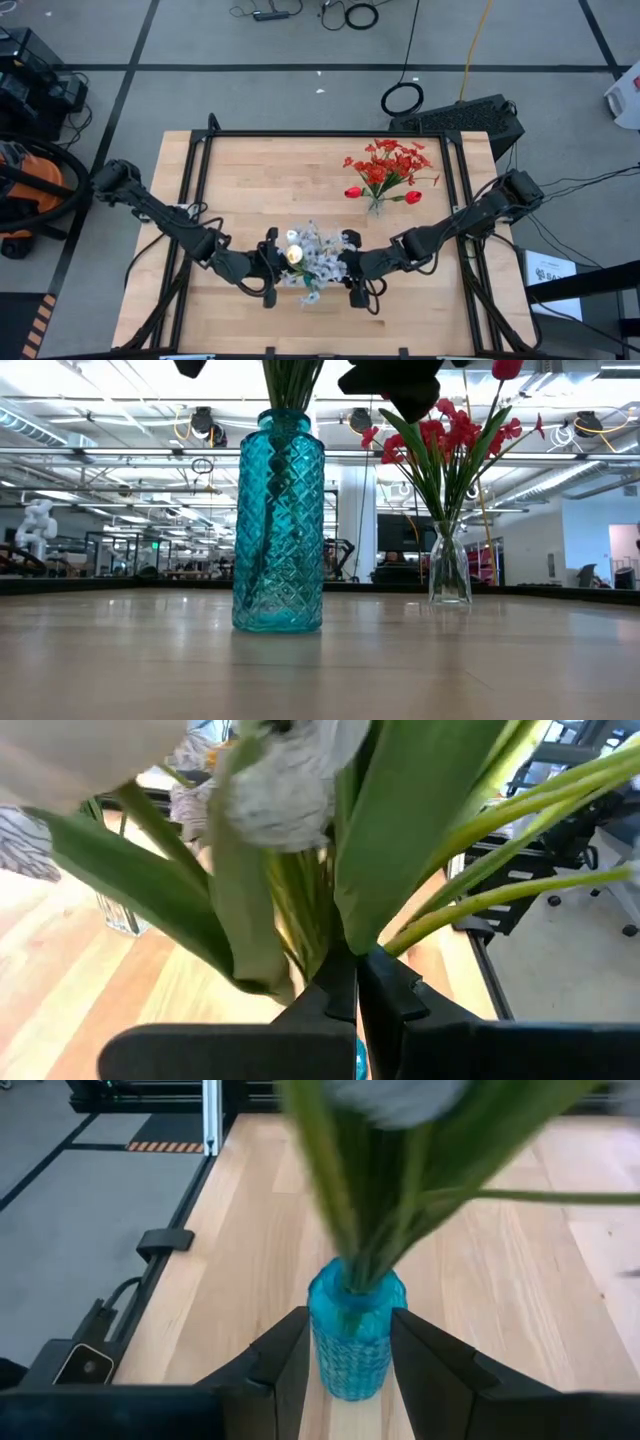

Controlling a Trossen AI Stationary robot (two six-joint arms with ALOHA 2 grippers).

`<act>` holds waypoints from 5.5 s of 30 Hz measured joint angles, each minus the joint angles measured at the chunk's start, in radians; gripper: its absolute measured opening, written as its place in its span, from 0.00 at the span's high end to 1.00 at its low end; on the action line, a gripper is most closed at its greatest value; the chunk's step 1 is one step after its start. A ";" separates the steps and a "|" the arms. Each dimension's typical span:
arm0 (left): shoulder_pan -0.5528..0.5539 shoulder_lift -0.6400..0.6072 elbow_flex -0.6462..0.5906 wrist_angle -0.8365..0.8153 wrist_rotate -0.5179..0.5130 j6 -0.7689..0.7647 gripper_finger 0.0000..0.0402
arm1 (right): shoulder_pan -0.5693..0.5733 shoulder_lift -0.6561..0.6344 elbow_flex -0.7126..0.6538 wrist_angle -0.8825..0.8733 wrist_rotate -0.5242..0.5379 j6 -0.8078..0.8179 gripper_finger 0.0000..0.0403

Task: Sort flowers into vase by color
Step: Put the yellow flower into the blue flower vase, then return to Home Position

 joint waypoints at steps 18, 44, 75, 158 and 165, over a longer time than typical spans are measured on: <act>0.003 0.065 0.000 -0.015 0.002 -0.071 0.98 | 0.006 0.000 0.000 -0.090 0.001 0.061 0.67; 0.011 -0.025 0.000 -0.109 0.064 -0.043 0.71 | 0.067 0.001 0.000 -0.200 0.006 0.245 0.67; -0.004 -0.594 -0.444 -0.293 0.110 0.197 0.71 | 0.172 -0.001 -0.001 -0.342 -0.100 0.537 0.99; 0.471 -1.397 -0.906 -0.082 0.345 0.273 0.71 | -0.245 -1.627 -0.963 -0.236 -0.129 -0.091 1.00; 0.471 -1.397 -0.906 -0.082 0.345 0.273 0.71 | -0.283 -1.627 -1.004 -0.133 -0.135 -0.075 1.00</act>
